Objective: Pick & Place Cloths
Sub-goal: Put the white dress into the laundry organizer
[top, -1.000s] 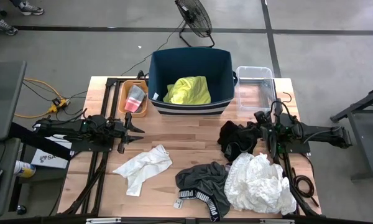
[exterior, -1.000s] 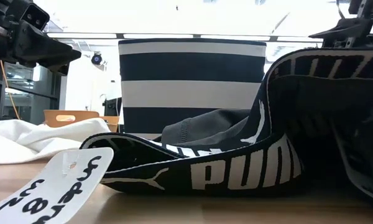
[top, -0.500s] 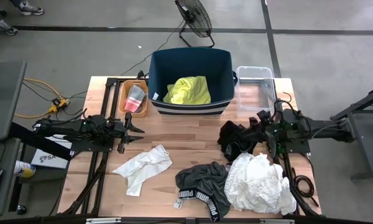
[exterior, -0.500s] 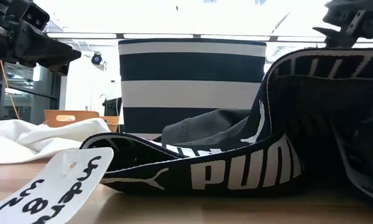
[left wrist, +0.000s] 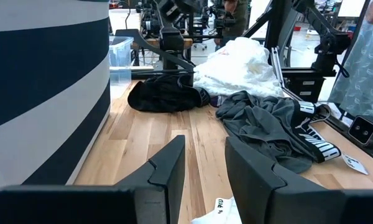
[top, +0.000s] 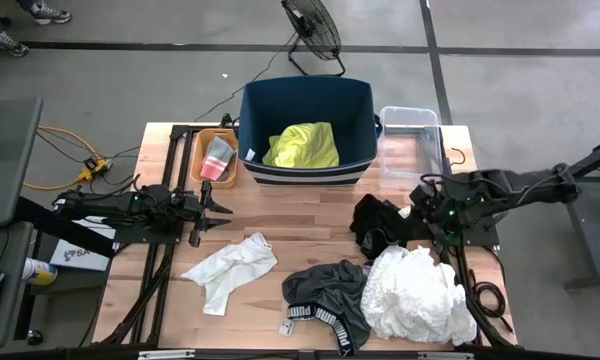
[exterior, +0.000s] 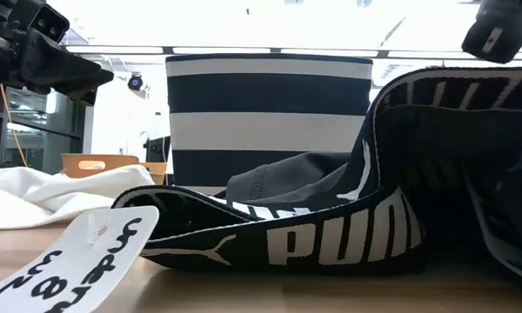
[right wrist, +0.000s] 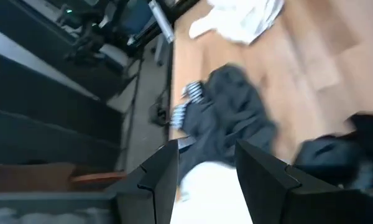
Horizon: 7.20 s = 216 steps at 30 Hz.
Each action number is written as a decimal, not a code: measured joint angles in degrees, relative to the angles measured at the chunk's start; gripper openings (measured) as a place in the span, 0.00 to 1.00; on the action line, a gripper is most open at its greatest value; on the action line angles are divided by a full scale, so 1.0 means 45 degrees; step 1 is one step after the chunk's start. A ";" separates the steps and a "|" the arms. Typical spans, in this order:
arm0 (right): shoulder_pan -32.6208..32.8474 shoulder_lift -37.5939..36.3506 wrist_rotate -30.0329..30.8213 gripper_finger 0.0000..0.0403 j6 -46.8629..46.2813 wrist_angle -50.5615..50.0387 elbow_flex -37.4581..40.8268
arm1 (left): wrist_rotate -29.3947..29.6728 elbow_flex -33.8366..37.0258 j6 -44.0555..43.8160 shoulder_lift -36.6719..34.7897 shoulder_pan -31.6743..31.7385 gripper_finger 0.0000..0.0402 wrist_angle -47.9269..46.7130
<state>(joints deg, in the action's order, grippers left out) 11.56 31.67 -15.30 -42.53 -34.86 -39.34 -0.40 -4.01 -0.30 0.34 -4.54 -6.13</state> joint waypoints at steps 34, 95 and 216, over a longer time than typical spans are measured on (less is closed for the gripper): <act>0.8094 0.5062 -0.0981 0.27 -1.3467 0.1019 -0.0211 | 0.0005 -0.0006 0.0000 0.0004 0.0002 0.28 0.0000; 0.9534 1.1368 0.1352 0.90 -0.5161 -0.7776 -0.6923 | 0.0005 -0.0010 0.0001 0.0004 0.0005 0.28 0.0005; 0.0669 0.7210 0.8732 0.15 1.6062 0.4907 -1.1590 | 0.0005 -0.0010 0.0001 0.0000 0.0004 0.28 -0.0001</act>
<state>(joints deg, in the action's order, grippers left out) 14.57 64.12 24.00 29.75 -12.78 -91.50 -0.38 -4.05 -0.30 0.34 -4.52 -6.13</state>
